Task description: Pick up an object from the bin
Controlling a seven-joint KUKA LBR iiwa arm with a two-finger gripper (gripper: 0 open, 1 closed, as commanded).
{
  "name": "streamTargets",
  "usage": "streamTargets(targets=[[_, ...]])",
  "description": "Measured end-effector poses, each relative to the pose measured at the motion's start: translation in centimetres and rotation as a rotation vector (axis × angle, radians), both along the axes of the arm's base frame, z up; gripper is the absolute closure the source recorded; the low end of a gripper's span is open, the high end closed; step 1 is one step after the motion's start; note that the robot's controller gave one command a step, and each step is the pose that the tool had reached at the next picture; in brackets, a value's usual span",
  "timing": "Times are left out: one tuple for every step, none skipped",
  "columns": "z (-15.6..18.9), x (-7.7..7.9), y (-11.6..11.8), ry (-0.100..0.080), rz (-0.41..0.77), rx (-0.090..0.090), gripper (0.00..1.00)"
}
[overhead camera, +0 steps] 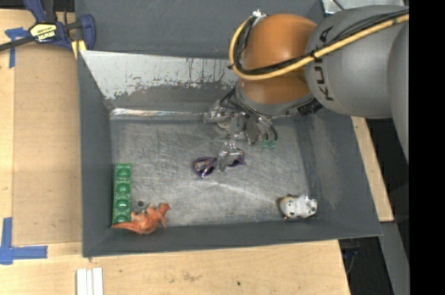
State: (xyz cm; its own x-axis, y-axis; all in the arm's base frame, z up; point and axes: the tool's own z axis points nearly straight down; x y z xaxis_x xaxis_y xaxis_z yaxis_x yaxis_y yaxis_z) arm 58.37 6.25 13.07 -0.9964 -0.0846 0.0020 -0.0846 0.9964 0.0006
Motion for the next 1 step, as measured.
streamTargets(targets=[[-0.60,0.42,-0.36,-0.006,0.071,0.000,0.00]])
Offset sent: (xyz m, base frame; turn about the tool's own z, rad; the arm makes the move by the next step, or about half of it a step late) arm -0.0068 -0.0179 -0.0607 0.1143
